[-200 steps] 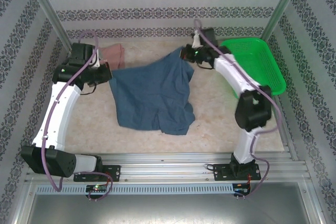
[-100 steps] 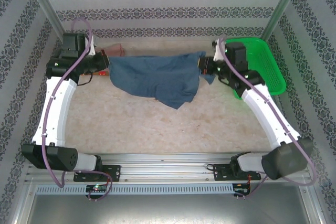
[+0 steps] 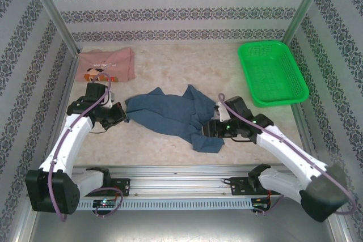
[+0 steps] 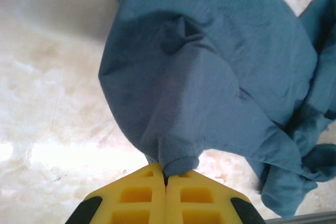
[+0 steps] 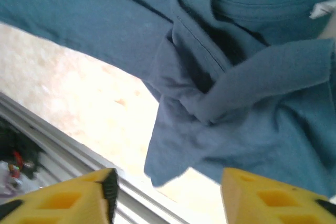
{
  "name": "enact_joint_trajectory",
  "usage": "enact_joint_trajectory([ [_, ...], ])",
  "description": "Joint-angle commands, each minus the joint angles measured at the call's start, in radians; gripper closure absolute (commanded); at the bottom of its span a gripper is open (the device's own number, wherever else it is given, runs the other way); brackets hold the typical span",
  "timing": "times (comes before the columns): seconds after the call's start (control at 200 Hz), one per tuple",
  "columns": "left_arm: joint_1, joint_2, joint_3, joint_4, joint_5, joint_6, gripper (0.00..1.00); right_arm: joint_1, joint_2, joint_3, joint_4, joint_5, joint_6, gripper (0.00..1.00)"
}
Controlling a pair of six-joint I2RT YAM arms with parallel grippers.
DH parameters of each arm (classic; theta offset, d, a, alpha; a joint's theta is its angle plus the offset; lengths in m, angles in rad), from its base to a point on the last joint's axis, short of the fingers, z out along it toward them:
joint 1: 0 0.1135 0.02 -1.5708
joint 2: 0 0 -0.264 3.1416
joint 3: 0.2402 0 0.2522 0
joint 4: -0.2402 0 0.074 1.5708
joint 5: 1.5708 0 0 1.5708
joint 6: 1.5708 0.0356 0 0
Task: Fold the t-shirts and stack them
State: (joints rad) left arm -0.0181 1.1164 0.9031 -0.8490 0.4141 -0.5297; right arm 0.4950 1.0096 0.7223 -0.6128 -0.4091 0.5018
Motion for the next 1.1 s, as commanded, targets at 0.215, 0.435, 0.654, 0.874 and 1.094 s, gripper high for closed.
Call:
enact_joint_trajectory([
  [0.215, 0.001, -0.006, -0.064, 0.028, -0.052, -0.023, 1.00, -0.263, -0.040, 0.046, -0.286, 0.026, 0.107, 0.31],
  [0.435, 0.001, -0.004, -0.066, 0.037, -0.044, -0.016, 1.00, -0.292, 0.010, -0.087, -0.264, -0.022, 0.198, 0.40],
  [0.654, 0.001, -0.012, -0.075, 0.039, -0.045, -0.004, 1.00, -0.299, 0.002, -0.229, -0.102, -0.024, 0.314, 0.47],
  [0.874, 0.001, -0.030, -0.078, 0.036, -0.046, 0.006, 1.00, -0.330, 0.008, -0.287, 0.054, 0.002, 0.419, 0.51],
  [1.094, 0.001, -0.047, -0.085, 0.033, -0.042, 0.011, 1.00, -0.340, 0.038, -0.305, 0.167, -0.001, 0.494, 0.53],
])
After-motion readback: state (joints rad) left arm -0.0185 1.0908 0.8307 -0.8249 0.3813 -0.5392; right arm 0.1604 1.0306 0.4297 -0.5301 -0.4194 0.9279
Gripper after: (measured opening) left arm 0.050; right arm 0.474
